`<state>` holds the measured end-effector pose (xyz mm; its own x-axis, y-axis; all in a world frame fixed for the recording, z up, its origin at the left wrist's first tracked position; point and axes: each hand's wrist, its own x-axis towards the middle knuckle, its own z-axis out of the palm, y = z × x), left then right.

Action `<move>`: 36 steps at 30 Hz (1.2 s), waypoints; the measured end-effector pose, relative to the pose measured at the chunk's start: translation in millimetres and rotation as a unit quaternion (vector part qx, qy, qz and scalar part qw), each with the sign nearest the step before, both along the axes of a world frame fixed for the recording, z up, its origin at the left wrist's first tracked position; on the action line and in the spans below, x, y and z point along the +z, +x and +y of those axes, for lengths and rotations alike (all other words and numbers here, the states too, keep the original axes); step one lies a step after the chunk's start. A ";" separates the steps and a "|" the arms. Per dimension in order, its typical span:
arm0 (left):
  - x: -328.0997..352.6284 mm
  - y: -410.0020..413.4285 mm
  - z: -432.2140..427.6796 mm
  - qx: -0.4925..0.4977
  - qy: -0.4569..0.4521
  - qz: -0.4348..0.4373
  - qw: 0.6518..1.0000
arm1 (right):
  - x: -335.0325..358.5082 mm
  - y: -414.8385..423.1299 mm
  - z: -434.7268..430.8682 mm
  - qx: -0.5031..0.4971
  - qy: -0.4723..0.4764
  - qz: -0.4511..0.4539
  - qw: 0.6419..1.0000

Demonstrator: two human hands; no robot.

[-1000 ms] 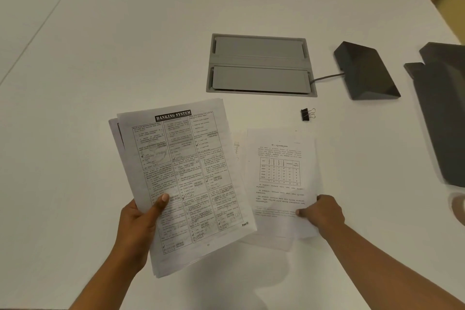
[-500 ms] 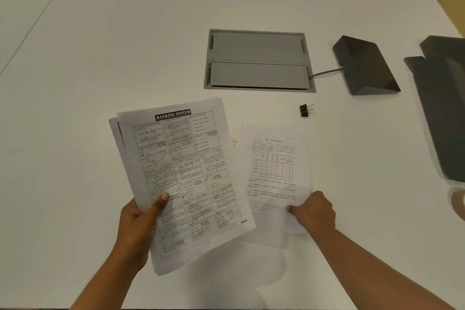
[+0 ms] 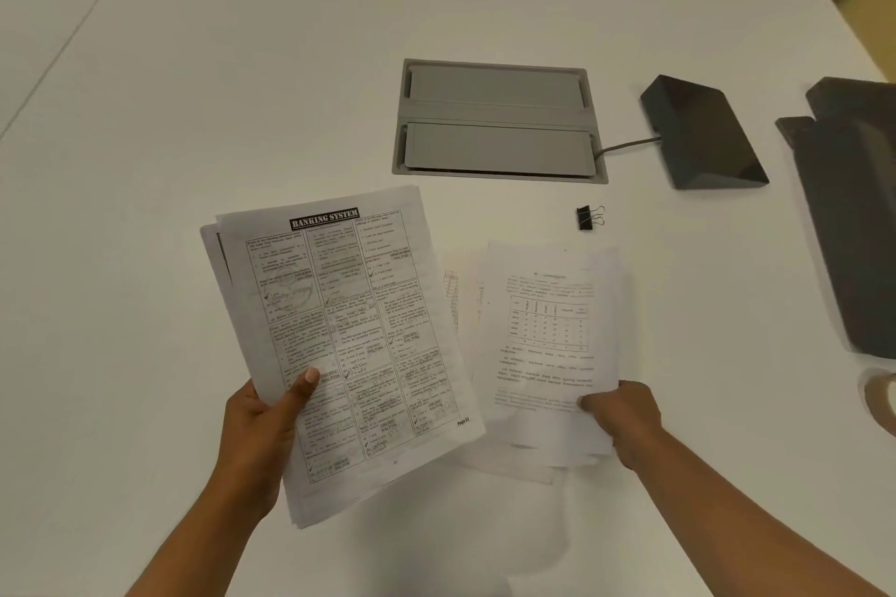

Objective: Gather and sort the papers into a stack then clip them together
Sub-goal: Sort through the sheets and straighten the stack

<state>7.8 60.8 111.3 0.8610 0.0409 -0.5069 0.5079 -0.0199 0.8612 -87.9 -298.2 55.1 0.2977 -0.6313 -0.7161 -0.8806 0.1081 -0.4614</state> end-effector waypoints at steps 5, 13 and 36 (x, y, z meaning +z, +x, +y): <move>-0.6 1.7 1.2 0.006 0.001 0.000 1.000 | 13.3 -9.0 -18.9 -0.061 0.024 -0.082 0.994; -2.1 3.7 4.4 0.001 0.010 -0.002 1.000 | 32.8 -19.9 -24.7 -0.112 0.075 -0.229 0.964; 42.5 15.5 -67.3 -0.076 -0.112 0.007 0.991 | 87.0 14.9 42.0 0.168 0.200 -0.321 0.910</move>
<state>23.3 -6.5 153.8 0.8420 -0.2027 -0.4999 0.5249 0.0937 0.8460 -73.0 -256.2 142.1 0.8643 -0.1548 -0.4786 -0.4570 0.1560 -0.8757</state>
